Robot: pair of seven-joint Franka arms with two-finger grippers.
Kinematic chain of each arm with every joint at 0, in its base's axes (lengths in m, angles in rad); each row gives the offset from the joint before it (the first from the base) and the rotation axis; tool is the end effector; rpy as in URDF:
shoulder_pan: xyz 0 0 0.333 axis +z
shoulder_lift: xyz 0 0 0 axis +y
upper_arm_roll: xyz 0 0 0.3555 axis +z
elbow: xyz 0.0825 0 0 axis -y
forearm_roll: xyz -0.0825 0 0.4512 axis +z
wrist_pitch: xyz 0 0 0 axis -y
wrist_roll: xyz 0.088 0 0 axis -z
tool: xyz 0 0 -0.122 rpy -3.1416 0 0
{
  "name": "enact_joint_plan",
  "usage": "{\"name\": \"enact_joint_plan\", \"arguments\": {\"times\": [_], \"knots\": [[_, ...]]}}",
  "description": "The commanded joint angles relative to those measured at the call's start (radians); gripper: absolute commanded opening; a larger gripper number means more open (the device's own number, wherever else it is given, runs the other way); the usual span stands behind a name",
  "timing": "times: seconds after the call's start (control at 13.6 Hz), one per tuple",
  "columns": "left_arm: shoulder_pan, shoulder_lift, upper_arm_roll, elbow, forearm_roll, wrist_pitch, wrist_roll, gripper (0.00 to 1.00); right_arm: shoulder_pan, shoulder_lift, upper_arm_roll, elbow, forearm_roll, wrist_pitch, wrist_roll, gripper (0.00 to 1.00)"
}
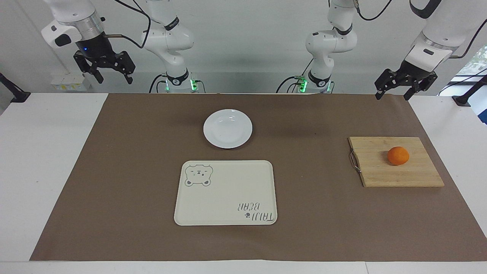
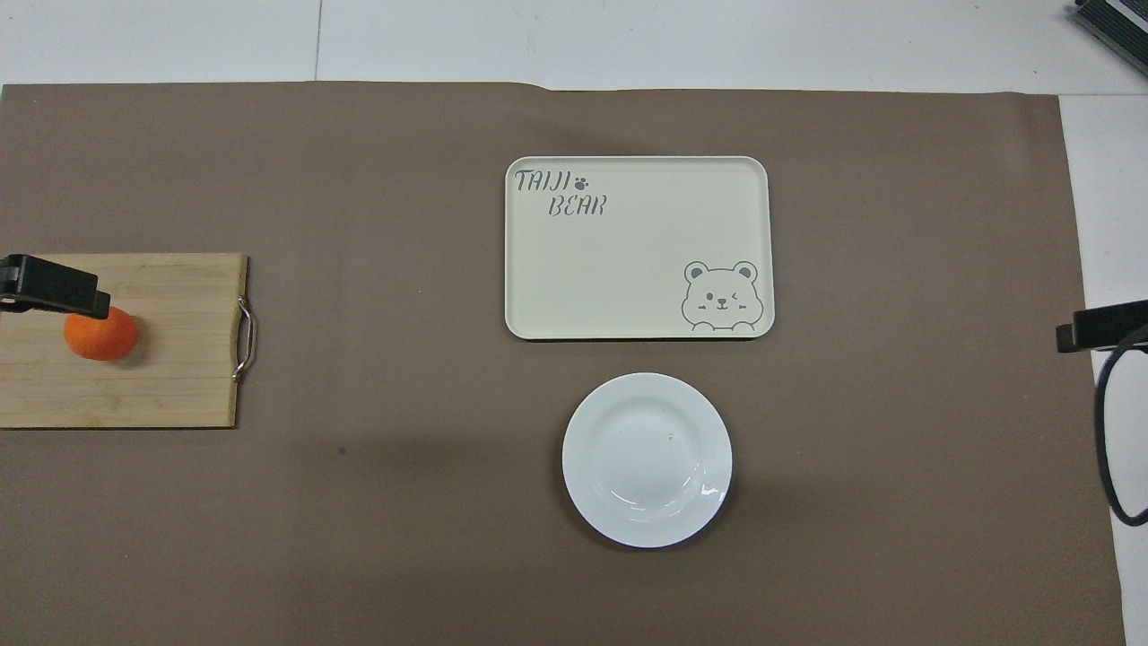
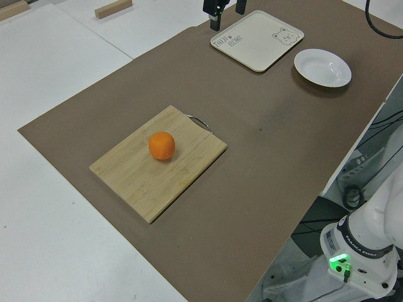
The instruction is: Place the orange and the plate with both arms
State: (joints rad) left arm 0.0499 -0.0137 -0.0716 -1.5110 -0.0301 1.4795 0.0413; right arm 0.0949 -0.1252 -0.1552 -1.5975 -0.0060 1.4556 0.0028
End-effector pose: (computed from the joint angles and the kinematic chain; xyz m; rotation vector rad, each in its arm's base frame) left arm 0.6071 -0.0174 0.6815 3.1106 -0.1018 -0.0273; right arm 0.5634 -0.0412 0.6981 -3.1261 0.0975 0.0279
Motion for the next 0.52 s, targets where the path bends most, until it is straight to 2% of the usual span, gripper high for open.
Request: {"name": "enact_joint_plan", "arguments": {"times": [0.0, 0.44], "knots": [[0.002, -0.014, -0.004, -0.005, 0.001, -0.001, 0.002, 1.00, -0.006, -0.025, 0.000, -0.027, -0.009, -0.001, -0.020, 1.00], [-0.005, -0.014, -0.007, -0.005, 0.033, 0.019, 0.003, 1.00, -0.004, -0.025, 0.002, -0.027, -0.008, 0.000, -0.015, 1.00]]}}
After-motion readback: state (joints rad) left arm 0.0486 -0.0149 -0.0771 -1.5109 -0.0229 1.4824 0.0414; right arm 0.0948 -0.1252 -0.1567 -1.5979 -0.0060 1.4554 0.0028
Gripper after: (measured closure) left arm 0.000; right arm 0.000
